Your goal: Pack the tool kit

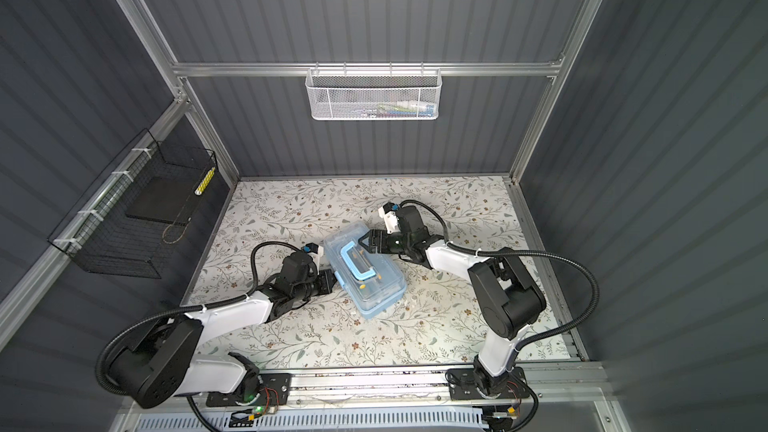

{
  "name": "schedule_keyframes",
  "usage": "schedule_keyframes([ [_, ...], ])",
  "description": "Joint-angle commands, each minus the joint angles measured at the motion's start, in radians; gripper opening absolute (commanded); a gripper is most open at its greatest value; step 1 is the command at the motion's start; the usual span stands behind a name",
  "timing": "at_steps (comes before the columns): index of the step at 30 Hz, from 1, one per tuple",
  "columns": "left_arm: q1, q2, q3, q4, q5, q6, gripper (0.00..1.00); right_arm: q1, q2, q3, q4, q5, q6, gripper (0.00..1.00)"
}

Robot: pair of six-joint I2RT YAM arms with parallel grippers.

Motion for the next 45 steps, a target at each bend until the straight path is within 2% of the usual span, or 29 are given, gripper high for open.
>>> schedule_keyframes([
  [1,-0.004,-0.106,0.064,-0.070,-0.015,0.075,0.00,0.025,0.038,-0.050,-0.169,-0.053,0.033,0.81],
  [3,-0.004,-0.141,0.039,-0.092,-0.003,0.060,0.00,0.020,0.038,-0.047,-0.172,-0.054,0.028,0.81],
  [8,-0.005,-0.195,-0.049,-0.013,0.102,-0.044,0.00,0.016,0.037,-0.041,-0.178,-0.050,0.020,0.81],
  [13,-0.006,-0.216,-0.087,-0.092,0.106,-0.033,0.00,0.013,0.042,-0.034,-0.173,-0.056,0.020,0.81],
  [17,-0.007,-0.247,-0.153,-0.003,0.139,-0.091,0.00,0.014,0.043,-0.040,-0.162,-0.061,0.027,0.81],
  [20,-0.007,-0.257,-0.223,0.151,0.172,-0.156,0.00,0.013,0.043,-0.055,-0.133,-0.076,0.043,0.81],
  [28,-0.015,-0.213,-0.269,0.331,0.160,-0.192,0.00,0.013,0.044,-0.076,-0.086,-0.113,0.066,0.81],
  [37,-0.016,-0.062,-0.253,0.437,0.185,-0.185,0.00,0.014,0.041,-0.083,-0.078,-0.124,0.073,0.81],
  [45,-0.016,-0.052,-0.213,0.456,0.162,-0.167,0.00,0.015,0.043,-0.091,-0.073,-0.128,0.078,0.81],
])
